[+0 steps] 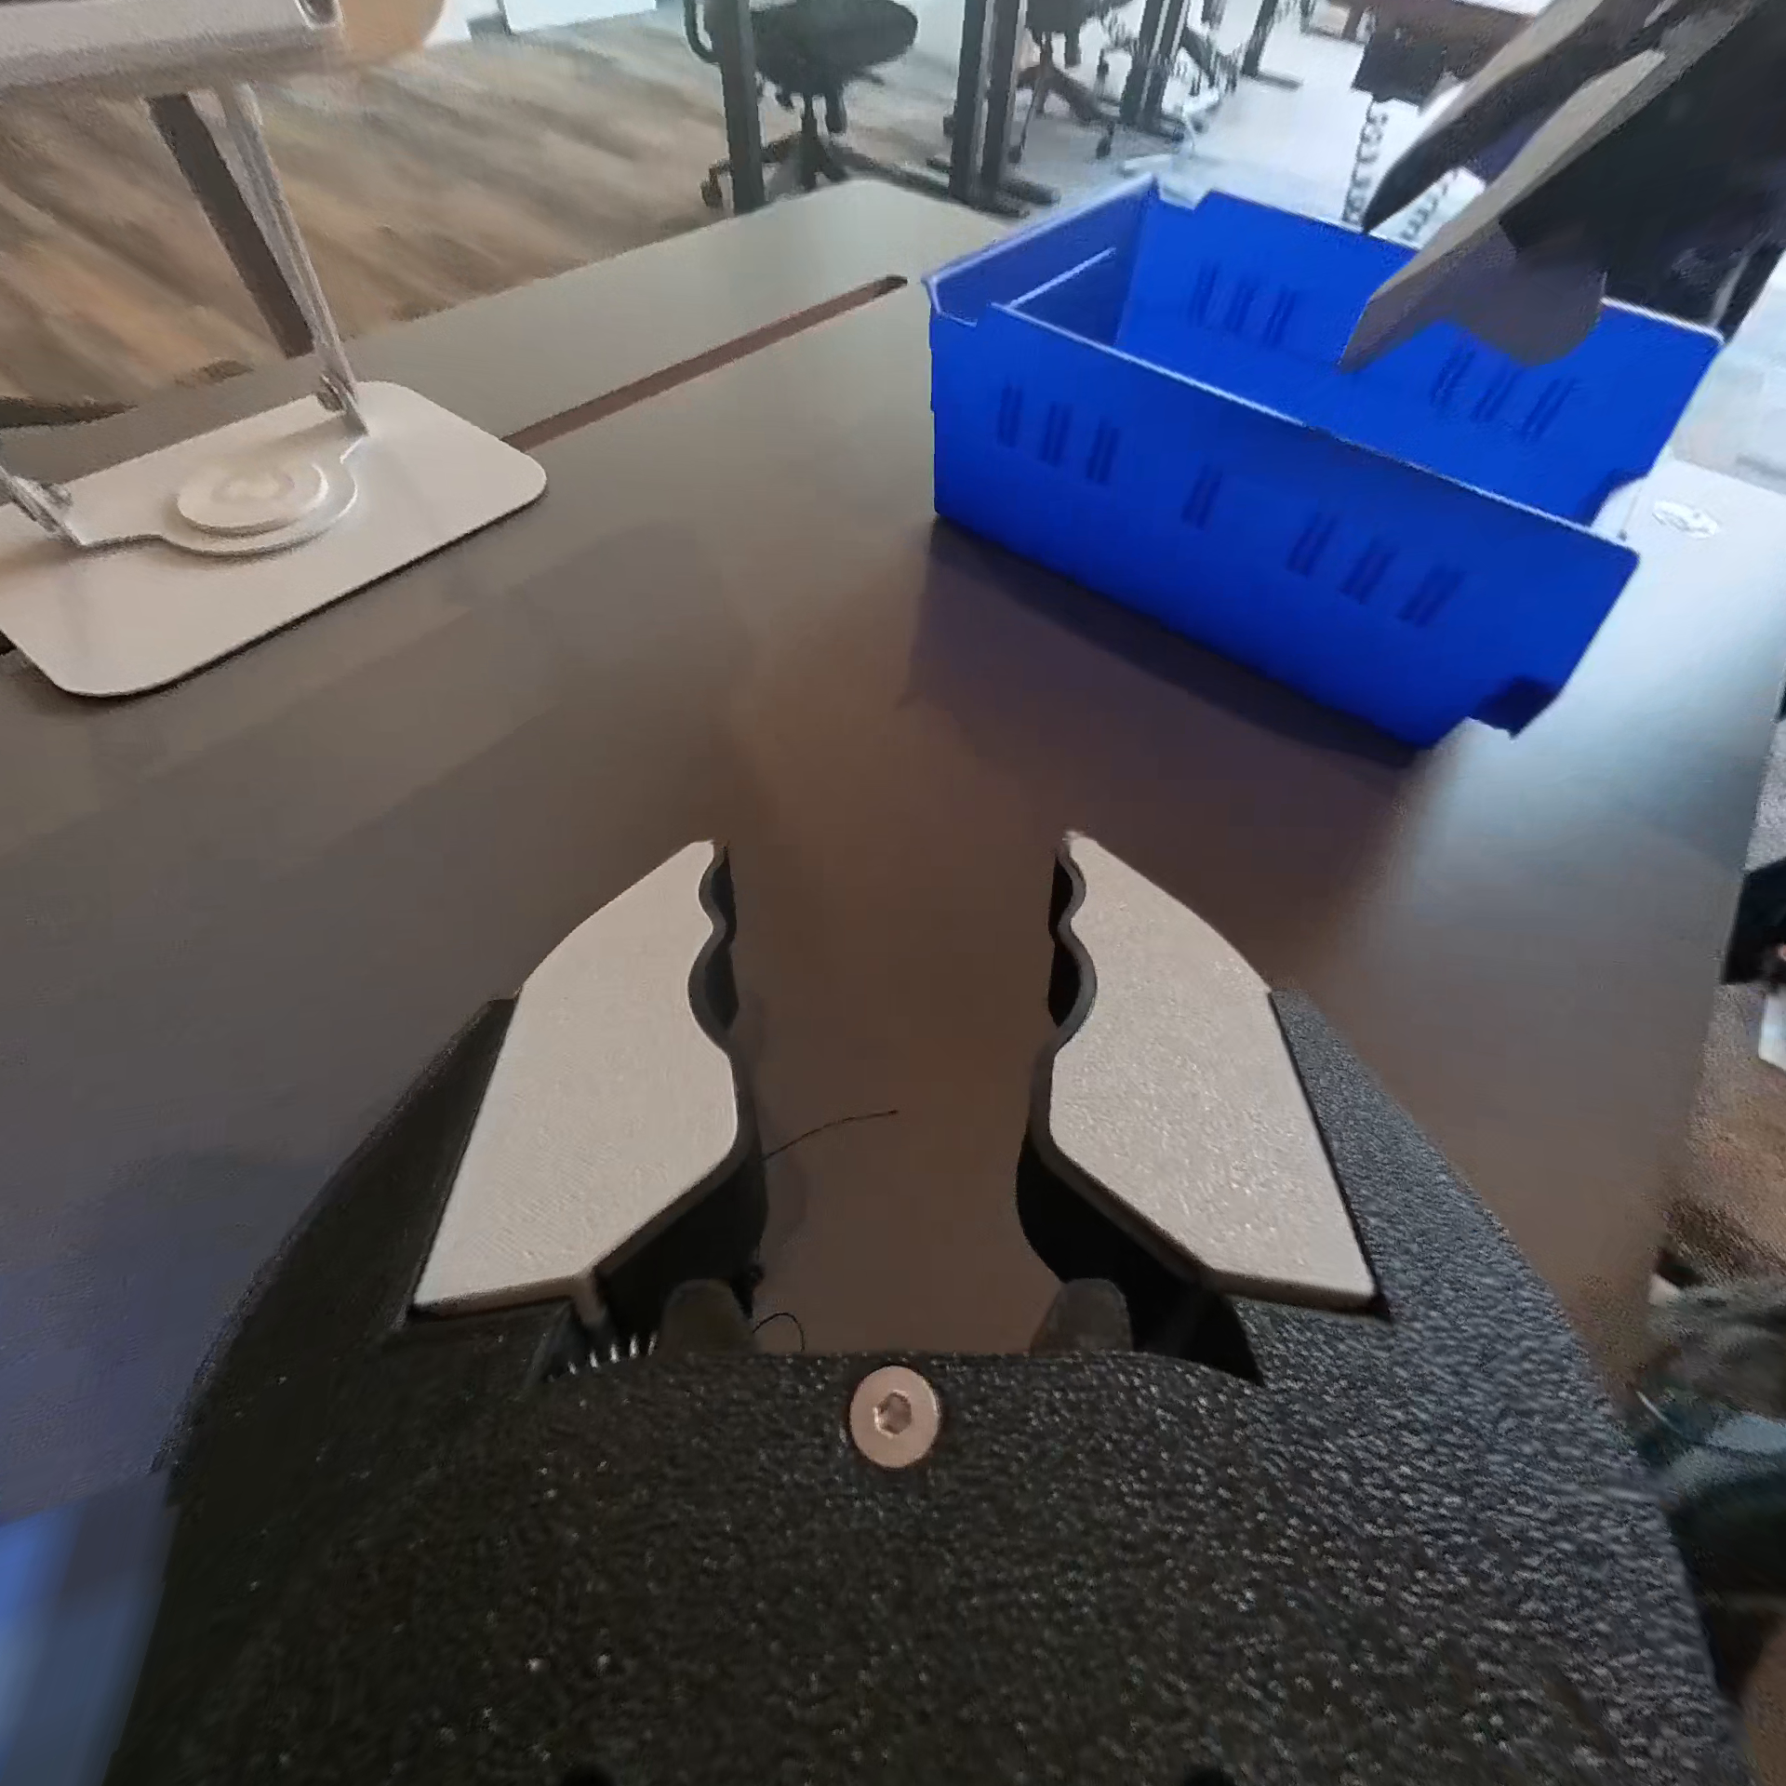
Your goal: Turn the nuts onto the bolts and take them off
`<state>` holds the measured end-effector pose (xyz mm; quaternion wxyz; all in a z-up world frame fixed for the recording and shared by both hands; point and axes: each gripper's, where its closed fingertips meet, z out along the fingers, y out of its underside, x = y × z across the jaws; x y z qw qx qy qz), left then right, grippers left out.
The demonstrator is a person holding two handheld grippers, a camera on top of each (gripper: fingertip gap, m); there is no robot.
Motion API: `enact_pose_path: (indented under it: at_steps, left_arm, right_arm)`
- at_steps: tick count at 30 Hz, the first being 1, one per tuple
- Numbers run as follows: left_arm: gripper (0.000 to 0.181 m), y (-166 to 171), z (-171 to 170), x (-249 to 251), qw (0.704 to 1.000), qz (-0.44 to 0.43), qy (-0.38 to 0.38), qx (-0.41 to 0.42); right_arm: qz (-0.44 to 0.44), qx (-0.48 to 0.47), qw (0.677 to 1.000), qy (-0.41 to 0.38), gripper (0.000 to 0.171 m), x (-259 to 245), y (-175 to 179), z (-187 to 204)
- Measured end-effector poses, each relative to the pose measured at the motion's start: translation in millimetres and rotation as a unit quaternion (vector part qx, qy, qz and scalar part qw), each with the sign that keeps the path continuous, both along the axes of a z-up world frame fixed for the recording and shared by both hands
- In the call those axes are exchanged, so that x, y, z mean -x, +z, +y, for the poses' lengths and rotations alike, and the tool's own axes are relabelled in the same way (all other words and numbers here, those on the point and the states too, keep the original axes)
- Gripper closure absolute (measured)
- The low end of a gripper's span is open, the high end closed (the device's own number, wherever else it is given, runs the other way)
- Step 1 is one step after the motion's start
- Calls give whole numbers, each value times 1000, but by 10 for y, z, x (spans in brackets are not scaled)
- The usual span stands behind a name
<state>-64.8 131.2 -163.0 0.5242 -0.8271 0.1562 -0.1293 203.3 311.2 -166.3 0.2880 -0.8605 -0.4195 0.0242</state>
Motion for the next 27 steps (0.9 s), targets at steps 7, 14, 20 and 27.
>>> enact_pose_path:
  at_steps: [7,14,20,27]
  left_arm:
    - [126,593,-438,375,1000,0,3,-11]
    - [132,940,-902,1323,993,79,82,11]
    - [138,858,-1197,2049,978,127,144,74]
    - [146,538,-1201,2611,963,169,117,177]
  right_arm:
    - [-26,-3,999,26,84,-45,2,-197]
    - [-33,-7,999,36,87,-69,18,-266]
    - [-34,-10,998,42,89,-52,27,-324]
    - [-31,-6,999,43,91,-15,-19,-379]
